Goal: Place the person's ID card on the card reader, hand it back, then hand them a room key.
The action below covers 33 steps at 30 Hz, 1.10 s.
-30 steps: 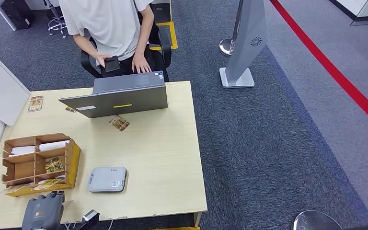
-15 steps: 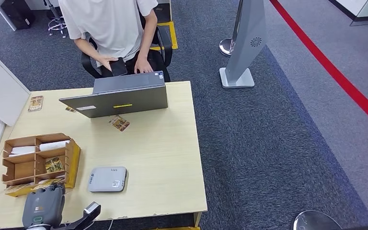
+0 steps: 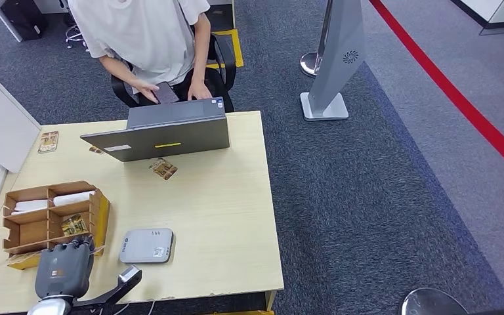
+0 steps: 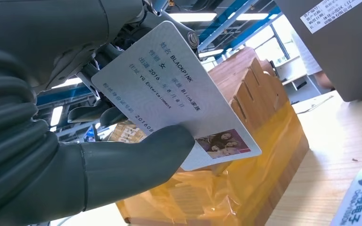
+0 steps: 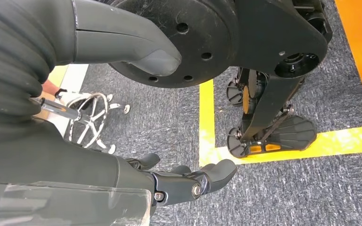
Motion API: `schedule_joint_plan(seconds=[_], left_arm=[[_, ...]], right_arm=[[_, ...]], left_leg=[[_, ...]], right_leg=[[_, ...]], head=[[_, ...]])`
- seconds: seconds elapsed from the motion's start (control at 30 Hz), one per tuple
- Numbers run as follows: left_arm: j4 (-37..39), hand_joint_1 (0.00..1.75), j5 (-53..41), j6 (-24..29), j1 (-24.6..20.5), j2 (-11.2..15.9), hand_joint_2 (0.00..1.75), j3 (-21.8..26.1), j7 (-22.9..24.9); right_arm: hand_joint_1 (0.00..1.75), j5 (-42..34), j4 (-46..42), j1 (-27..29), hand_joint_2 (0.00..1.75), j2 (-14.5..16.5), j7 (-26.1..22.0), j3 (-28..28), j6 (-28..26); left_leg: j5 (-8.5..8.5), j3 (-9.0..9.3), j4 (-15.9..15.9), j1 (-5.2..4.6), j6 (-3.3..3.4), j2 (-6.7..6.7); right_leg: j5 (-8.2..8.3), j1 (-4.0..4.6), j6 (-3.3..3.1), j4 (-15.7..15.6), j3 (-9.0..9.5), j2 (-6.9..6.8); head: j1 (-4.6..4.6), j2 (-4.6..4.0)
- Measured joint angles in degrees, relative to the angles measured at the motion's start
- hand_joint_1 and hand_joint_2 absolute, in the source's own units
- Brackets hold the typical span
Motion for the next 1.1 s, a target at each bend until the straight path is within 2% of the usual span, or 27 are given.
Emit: schedule_joint_plan(seconds=[0.53,0.9,1.1], left_arm=[[1.36,1.75,0.00,0.01,-0.06,0.12,1.75,0.02,0.09],[3.43,1.75,0.00,0.76,-0.46,1.09,1.75,-0.01,1.87],[4.56,1.75,0.00,1.16,-2.13,1.06,1.75,-1.20,2.04]], right_arm=[[0.00,-0.18,0.00,0.01,1.75,0.00,-0.24,0.11,0.03],[0.00,-0.11,0.00,0.00,1.75,0.00,-0.24,0.60,0.14],[0.00,-0.05,0.00,-0.02,1.75,0.00,-0.24,1.22,0.35]], left_leg=[[0.00,0.00,0.00,0.00,0.00,0.00],[0.00,0.00,0.00,0.00,0.00,0.00],[0.01,0.00,0.00,0.00,0.00,-0.02]], right_leg=[[0.00,0.00,0.00,0.00,0.00,0.00],[0.00,0.00,0.00,0.00,0.00,0.00],[0.00,0.00,0.00,0.00,0.01,-0.01]], head=[[0.01,0.00],[0.00,0.00],[0.00,0.00]])
